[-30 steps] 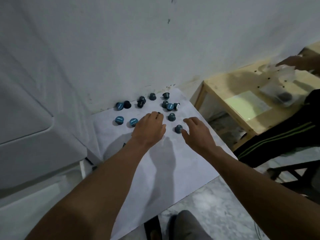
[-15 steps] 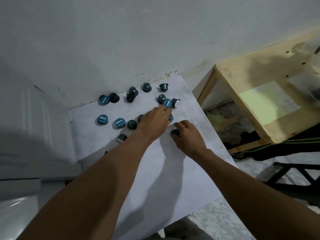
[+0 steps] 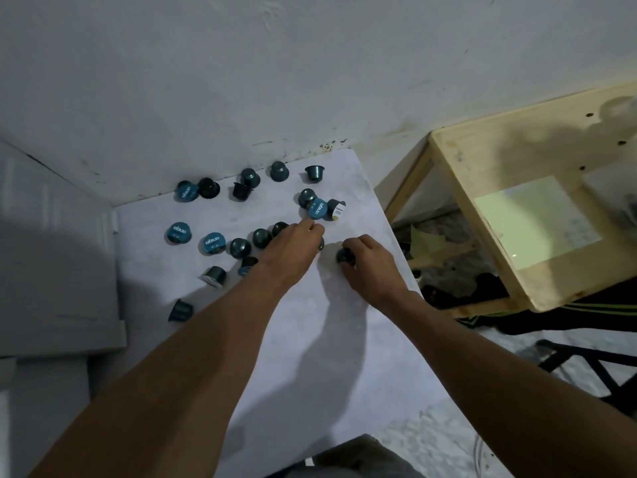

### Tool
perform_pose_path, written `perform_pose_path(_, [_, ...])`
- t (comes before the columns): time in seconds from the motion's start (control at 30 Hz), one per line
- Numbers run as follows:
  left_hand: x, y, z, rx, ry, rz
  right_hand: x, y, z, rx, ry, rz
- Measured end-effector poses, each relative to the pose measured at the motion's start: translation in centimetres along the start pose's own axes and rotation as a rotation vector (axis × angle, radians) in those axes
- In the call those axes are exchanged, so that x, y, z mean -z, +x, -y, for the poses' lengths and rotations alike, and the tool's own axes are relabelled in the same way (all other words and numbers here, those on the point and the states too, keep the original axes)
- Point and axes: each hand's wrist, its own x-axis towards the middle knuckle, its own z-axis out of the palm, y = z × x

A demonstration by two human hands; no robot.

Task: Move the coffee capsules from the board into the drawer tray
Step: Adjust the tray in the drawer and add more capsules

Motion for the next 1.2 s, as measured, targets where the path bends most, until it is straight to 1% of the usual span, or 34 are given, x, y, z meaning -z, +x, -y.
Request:
perform_pose_path(0.17, [0.6,-2.6,-0.4,0.076,-0.034,-0.039,0.7,-0.6,0.6,0.018,-0.019,-0.01])
perform_pose_path(0.33, [2.1,-6.1,-1.1,0.166,-0.162,-0.113,2.5,-2.8,2.3,0.052,-0.023,-0.099])
perform_pose_path(0.5, [4.5,-11.2,-3.2,0.224,-0.343,-0.258,3.8,-7.2,4.8,0.069,0.009,-0.166])
perform_pose_path(0.63, [6.1,-16.5,-4.9,0.279,-0.465,-0.372,3.9,-12.1,7.0,0.148,0.046,-0.207])
perform_pose_path(0.9, [8.2,-25.1,-7.4,0.321,-0.459,-0.582,4.5,-19.9,10.5,0.341,0.072,-0.289])
perform_pose_path(1.07, [10.0,-29.1,-8.6,0.334,-0.48,-0.717,5.6,-22.1,12.4,0.429,0.126,-0.311])
perform_pose_path(1.2, [11.7,-32.0,-9.6,0.406,-0.458,-0.821,6.4,-22.8,13.8,0.488,0.156,-0.339])
